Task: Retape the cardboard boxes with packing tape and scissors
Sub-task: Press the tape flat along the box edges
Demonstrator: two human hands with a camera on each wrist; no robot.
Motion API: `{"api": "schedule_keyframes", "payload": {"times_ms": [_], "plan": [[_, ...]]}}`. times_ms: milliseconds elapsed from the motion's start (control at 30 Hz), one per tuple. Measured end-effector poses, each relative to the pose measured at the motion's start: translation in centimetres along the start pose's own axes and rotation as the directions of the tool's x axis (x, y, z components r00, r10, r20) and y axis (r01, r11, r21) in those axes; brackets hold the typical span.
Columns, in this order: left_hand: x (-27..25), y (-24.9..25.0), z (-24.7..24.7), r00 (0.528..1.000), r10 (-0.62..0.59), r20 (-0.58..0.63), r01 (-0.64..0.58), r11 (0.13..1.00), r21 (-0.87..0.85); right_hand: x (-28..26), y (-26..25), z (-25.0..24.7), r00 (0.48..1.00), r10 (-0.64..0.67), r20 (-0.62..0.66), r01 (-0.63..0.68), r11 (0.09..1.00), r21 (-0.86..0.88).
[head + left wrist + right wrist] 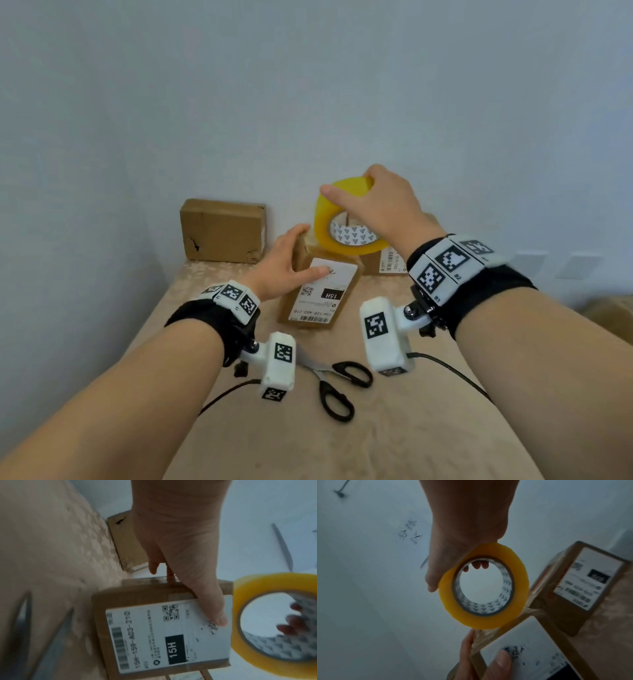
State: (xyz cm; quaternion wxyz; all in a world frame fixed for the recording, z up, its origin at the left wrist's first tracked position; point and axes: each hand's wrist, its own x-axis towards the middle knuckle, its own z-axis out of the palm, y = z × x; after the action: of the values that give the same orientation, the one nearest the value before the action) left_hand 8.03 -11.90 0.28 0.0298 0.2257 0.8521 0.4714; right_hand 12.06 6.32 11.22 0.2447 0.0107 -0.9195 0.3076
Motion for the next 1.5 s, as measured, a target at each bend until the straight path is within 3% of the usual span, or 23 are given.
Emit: {"api": "schedule_keyframes", "payload": {"times_ms": [100, 233, 367, 500, 600, 700, 833, 933, 1033, 1200, 1367, 1500], "plan": [[0.1, 0.3, -1.5, 0.999, 0.030, 0.024, -0.033, 0.988, 0.148, 1.2, -2.0, 0.8, 0.997, 0.012, 0.078, -0.007, 0.998, -0.060], [0.7, 0.6, -2.7, 0.999, -0.032, 0.042, 0.027, 0.993, 0.113, 1.9, -3.4, 1.8, 0.992, 0.029, 0.122, -0.014, 0.993, -0.121], [0.5, 0.7, -3.9, 0.996, -0.040, 0.078, 0.019, 0.968, 0.251, 2.4, -4.7, 2.4, 0.988, 0.026, 0.151, 0.006, 0.977, -0.212], [-0.6, -0.1, -4.7, 0.992, -0.097, 0.078, 0.079, 0.974, 0.211, 2.4, -3.8, 1.0, 0.987, 0.010, 0.159, 0.078, 0.842, -0.534], [-0.6, 0.4, -4.9, 0.984, -0.115, 0.135, 0.067, 0.946, 0.318, 2.1, -2.1, 0.9, 0.981, 0.091, 0.173, 0.023, 0.825, -0.565], [-0.5, 1.7, -5.2, 0.972, -0.149, 0.180, 0.022, 0.826, 0.564, 2.3, -0.9, 1.6, 0.966, 0.161, 0.200, -0.046, 0.875, -0.481], [-0.6, 2.7, -5.1, 0.969, -0.172, 0.175, -0.075, 0.472, 0.878, 2.7, -0.2, 1.8, 0.959, 0.187, 0.211, -0.086, 0.908, -0.410], [0.2, 3.4, -3.9, 0.957, -0.246, 0.152, -0.049, 0.382, 0.923, 2.8, 0.1, 2.0, 0.959, 0.189, 0.212, -0.094, 0.916, -0.391], [1.2, 4.0, -2.2, 0.949, -0.256, 0.182, -0.069, 0.396, 0.915, 2.7, 0.2, 2.0, 0.962, 0.177, 0.207, -0.080, 0.910, -0.406], [1.3, 4.6, -1.8, 0.933, -0.266, 0.244, -0.060, 0.552, 0.831, 2.7, 0.7, 1.9, 0.957, 0.164, 0.237, -0.048, 0.902, -0.429], [0.5, 3.9, -2.9, 0.935, -0.260, 0.241, -0.027, 0.627, 0.779, 2.5, -0.4, 2.1, 0.960, 0.090, 0.264, 0.056, 0.865, -0.499], [0.3, 3.9, -3.1, 0.934, -0.251, 0.254, -0.043, 0.627, 0.778, 1.7, 2.0, 3.0, 0.923, 0.206, 0.326, -0.019, 0.869, -0.494]]}}
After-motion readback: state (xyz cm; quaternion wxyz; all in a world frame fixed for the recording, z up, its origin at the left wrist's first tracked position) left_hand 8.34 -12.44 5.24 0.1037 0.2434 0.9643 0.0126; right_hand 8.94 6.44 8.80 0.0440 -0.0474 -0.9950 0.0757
